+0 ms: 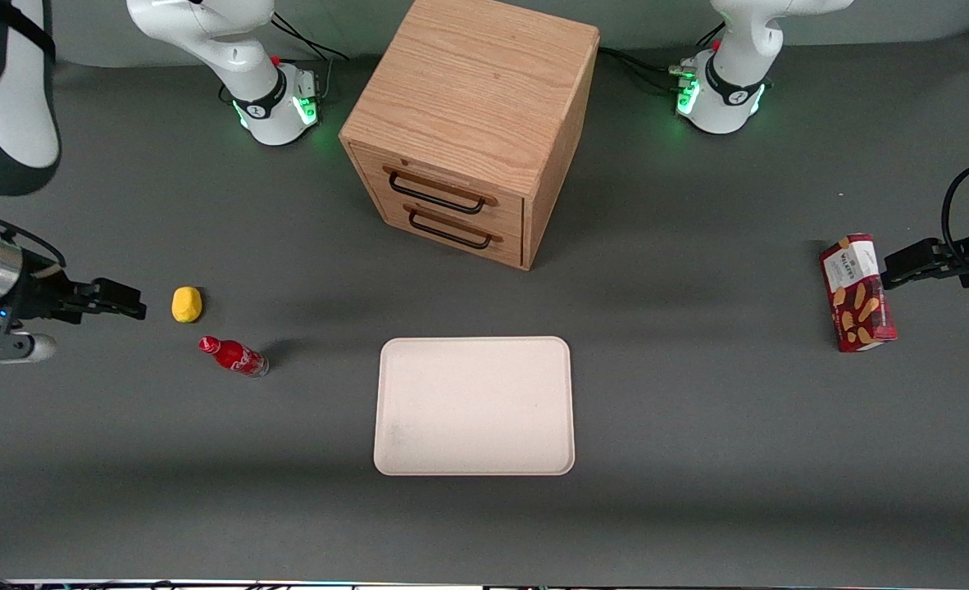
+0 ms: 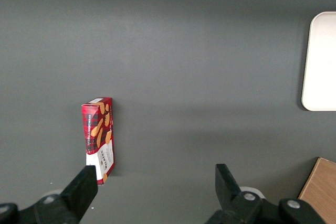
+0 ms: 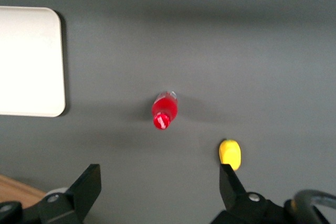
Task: Place coke bottle on tray
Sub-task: 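Move the open right gripper down over the red Coca-Cola bottle's cap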
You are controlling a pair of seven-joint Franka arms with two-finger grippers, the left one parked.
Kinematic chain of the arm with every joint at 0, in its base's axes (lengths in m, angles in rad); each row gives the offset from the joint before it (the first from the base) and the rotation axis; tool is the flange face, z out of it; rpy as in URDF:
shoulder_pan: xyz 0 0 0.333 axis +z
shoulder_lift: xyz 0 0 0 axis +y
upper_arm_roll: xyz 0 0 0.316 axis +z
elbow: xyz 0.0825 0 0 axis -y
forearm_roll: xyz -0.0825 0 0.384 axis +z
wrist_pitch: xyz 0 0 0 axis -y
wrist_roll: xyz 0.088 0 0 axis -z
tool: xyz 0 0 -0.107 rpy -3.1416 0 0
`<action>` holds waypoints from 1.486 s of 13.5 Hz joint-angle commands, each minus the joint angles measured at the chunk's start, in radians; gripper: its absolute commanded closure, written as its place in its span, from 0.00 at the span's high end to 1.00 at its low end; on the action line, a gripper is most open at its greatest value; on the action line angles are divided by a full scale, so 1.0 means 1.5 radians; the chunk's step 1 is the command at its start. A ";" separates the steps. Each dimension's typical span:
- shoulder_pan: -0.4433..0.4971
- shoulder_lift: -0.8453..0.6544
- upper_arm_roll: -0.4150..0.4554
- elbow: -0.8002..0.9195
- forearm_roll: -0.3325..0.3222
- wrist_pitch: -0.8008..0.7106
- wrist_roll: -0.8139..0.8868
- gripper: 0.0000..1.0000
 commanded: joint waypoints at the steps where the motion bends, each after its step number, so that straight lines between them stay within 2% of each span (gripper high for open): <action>1: 0.007 -0.015 -0.006 -0.095 -0.003 0.101 -0.014 1.00; 12: 0.023 -0.001 -0.002 -0.315 0.002 0.403 -0.013 1.00; 20: 0.030 0.003 -0.002 -0.351 0.002 0.435 -0.013 1.00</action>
